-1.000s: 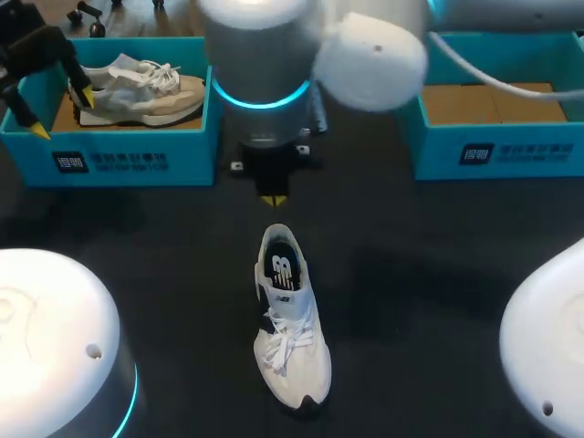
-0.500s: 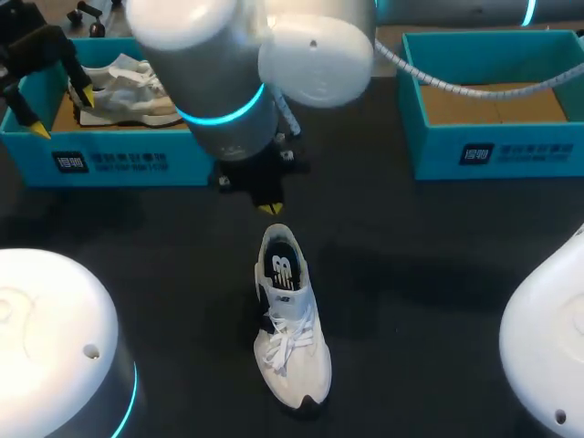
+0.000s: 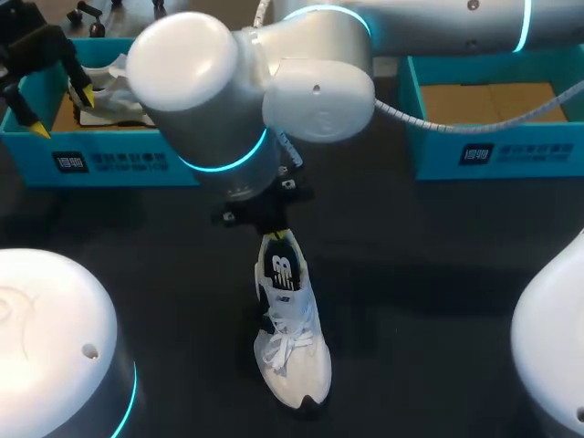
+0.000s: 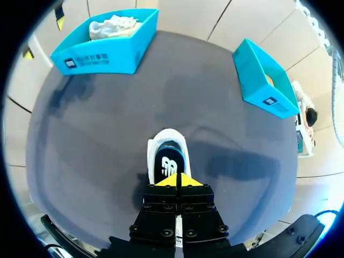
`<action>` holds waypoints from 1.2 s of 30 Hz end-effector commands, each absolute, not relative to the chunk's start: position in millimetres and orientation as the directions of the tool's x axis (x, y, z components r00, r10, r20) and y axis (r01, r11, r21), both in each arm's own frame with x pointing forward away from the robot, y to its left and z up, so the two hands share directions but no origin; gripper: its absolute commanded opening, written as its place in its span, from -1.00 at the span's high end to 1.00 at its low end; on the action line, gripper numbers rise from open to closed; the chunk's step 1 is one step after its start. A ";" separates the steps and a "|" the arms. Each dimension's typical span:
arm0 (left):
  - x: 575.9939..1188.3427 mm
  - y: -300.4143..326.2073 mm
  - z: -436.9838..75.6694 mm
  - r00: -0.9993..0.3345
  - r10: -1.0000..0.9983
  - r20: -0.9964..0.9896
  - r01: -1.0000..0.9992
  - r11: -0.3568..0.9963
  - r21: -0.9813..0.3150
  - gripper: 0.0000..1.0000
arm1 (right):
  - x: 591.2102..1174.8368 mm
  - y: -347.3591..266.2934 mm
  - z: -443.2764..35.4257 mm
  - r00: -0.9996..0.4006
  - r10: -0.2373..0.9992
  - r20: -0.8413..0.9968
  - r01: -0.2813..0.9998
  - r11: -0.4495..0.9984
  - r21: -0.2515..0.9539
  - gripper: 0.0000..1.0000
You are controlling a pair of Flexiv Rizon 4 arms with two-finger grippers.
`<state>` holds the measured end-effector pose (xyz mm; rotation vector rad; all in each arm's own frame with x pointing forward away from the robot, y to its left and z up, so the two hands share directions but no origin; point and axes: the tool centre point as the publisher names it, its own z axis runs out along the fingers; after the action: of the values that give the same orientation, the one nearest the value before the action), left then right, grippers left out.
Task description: Take the shoe out of the shoebox, open the shoe tongue, remove and reinsert the insole, then place the shoe into the shoebox
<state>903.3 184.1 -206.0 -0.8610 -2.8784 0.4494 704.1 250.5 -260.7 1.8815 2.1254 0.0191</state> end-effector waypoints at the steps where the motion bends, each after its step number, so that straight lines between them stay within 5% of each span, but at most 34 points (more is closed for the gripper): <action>1: 903.6 184.5 -205.8 -0.834 0.552 0.016 0.521 0.796 -0.308 -1.00 | 697.1 255.8 -267.8 0.020 0.981 -0.191 0.953 0.039 0.301 1.00; 36: 903.6 184.5 -205.8 -0.834 0.552 0.016 0.521 0.796 -0.308 -1.00 | 686.0 230.2 -364.0 -0.027 0.965 -0.260 0.965 0.093 0.245 1.00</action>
<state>903.3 184.1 -206.1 -0.8609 -2.8786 0.4501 690.7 227.8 -356.0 1.7439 2.1729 -0.0458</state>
